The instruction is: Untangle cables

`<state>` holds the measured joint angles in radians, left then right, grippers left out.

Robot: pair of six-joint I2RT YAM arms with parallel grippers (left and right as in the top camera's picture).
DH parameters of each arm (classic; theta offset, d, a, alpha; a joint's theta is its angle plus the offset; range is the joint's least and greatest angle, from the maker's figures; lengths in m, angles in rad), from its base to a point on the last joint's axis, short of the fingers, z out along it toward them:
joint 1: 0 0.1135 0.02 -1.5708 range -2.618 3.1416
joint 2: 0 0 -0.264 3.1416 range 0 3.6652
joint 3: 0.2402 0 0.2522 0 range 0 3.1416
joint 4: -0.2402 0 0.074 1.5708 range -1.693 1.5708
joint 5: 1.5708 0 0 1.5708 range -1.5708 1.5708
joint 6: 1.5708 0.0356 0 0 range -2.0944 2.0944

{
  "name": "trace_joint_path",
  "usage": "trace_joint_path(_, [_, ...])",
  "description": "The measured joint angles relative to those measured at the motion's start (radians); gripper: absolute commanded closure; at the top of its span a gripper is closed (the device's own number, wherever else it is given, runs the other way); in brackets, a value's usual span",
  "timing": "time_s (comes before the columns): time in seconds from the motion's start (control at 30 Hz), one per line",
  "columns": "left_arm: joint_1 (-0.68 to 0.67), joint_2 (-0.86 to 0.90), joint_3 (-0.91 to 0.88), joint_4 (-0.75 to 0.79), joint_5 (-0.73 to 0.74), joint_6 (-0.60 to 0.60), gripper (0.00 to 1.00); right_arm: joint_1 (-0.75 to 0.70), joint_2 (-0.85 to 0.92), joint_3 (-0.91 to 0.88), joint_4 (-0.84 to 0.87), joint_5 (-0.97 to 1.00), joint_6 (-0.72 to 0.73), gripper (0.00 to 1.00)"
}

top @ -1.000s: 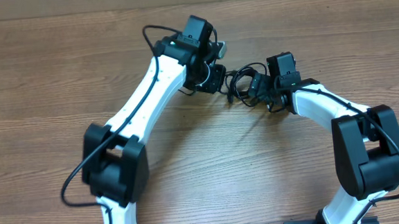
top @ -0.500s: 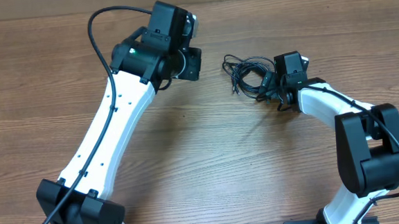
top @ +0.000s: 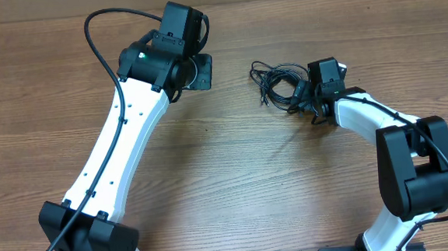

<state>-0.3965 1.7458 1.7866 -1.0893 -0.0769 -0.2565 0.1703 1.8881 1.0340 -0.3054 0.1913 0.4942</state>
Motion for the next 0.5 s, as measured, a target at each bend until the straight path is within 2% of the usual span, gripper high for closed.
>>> trace_joint_path(0.5, [0.0,0.0,0.0,-0.121,-0.165,-0.073,0.96,0.0,0.0,0.0,0.0,0.0,0.0,0.08])
